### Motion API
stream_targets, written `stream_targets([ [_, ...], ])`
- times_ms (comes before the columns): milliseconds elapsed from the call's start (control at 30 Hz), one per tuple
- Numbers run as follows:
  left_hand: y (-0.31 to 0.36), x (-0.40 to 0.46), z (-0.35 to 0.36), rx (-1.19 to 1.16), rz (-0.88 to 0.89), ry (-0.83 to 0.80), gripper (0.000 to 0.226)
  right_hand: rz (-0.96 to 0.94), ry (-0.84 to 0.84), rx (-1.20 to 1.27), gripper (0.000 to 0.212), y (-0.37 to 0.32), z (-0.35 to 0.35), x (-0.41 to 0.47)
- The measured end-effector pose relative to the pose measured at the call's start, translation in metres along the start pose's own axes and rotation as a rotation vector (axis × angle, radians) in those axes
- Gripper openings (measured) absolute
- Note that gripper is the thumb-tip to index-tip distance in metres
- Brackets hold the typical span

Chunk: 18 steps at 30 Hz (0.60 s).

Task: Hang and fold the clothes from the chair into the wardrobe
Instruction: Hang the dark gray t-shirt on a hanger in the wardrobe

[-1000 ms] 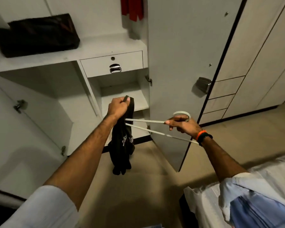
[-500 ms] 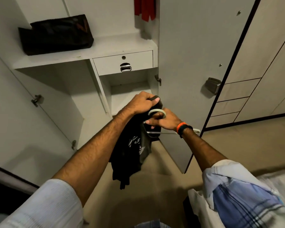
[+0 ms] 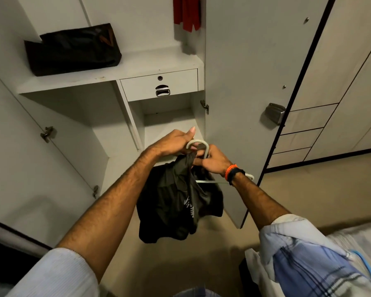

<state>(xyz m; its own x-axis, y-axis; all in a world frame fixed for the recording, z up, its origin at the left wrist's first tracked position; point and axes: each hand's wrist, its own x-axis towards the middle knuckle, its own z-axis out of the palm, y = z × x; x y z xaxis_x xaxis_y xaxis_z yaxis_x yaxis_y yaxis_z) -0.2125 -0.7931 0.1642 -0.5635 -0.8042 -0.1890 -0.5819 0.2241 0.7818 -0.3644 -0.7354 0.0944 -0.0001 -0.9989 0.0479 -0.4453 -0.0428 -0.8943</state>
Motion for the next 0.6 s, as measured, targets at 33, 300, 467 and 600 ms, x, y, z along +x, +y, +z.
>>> stream_targets([
  [33,-0.004,-0.003,0.000,-0.002,-0.021,-0.021,0.061,-0.003,-0.009,0.028,0.013,0.002,0.000,-0.001],
  [300,-0.033,-0.009,-0.008,0.141,0.020,0.006,0.028,-0.019,0.015,0.258,0.017,0.006,0.010,-0.002],
  [467,-0.037,-0.010,-0.003,0.346,0.030,0.130,0.038,0.000,0.004,0.287,0.024,0.001,0.018,0.003],
  [600,-0.044,-0.015,-0.005,0.295,0.070,0.215,0.042,0.070,-0.018,0.494,0.022,-0.004,0.016,0.005],
])
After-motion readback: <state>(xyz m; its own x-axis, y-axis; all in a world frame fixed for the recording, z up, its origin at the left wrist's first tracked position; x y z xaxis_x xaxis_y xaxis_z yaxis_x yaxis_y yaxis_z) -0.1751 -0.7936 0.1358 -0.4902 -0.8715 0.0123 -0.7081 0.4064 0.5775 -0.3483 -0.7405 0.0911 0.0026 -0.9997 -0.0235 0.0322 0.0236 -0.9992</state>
